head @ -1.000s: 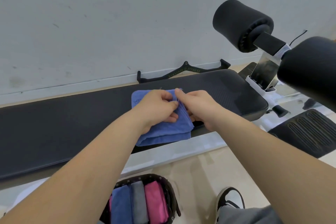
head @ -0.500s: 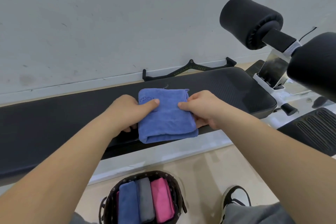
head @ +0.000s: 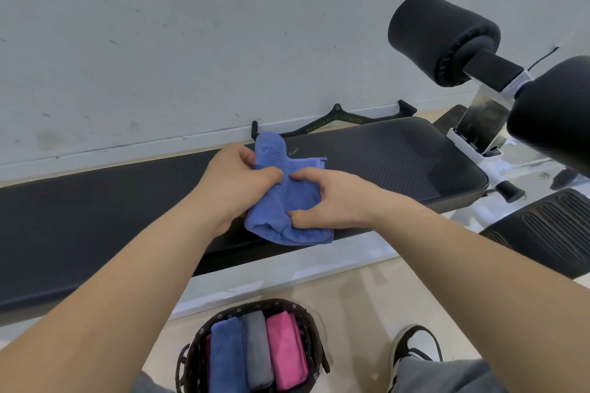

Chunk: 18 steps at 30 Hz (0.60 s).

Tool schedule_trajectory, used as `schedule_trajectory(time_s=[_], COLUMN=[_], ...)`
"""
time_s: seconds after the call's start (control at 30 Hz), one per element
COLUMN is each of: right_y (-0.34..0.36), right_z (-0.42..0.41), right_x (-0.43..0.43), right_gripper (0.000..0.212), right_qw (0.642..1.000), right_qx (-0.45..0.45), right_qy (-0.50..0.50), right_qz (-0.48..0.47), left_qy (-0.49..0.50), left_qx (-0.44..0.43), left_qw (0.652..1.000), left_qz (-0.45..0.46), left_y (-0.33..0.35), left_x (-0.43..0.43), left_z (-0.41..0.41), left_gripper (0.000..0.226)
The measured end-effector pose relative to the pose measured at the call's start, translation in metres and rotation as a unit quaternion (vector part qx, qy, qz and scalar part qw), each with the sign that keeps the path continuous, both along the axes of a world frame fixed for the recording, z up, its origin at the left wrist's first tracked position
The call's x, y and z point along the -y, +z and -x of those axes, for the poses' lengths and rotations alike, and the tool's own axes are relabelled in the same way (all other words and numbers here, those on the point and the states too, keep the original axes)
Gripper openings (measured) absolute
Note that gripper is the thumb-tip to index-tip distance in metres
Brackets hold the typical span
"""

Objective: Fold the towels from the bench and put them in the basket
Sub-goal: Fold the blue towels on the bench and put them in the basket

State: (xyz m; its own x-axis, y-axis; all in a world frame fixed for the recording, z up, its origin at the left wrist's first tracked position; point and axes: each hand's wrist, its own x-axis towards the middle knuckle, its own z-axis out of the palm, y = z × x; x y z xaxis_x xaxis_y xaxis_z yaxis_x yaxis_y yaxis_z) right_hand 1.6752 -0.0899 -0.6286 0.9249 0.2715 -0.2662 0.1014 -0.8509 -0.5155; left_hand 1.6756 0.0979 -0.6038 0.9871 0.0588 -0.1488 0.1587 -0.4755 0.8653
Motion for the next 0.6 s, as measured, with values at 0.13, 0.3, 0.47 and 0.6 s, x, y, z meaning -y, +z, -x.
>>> schedule_trajectory(time_s=[0.13, 0.3, 0.47, 0.6], right_y=[0.004, 0.005, -0.001, -0.001], right_z=[-0.001, -0.002, -0.001, 0.003], right_x=[-0.002, 0.027, 0.036, 0.025], right_gripper=[0.036, 0.034, 0.021, 0.032], right_qw=[0.999, 0.969, 0.922, 0.948], right_qx=[-0.013, -0.096, -0.112, -0.065], right_qy=[0.041, -0.104, -0.213, -0.198], right_qz=[-0.021, -0.201, -0.303, -0.243], left_qy=[-0.041, -0.077, -0.115, -0.072], left_qx=[0.03, 0.078, 0.054, 0.054], left_qw=[0.999, 0.984, 0.982, 0.991], left_qz=[-0.01, -0.138, -0.137, -0.096], left_y=[-0.001, -0.01, -0.022, -0.02], left_x=[0.027, 0.058, 0.077, 0.049], left_z=[0.003, 0.004, -0.001, -0.008], left_gripper=[0.035, 0.038, 0.024, 0.029])
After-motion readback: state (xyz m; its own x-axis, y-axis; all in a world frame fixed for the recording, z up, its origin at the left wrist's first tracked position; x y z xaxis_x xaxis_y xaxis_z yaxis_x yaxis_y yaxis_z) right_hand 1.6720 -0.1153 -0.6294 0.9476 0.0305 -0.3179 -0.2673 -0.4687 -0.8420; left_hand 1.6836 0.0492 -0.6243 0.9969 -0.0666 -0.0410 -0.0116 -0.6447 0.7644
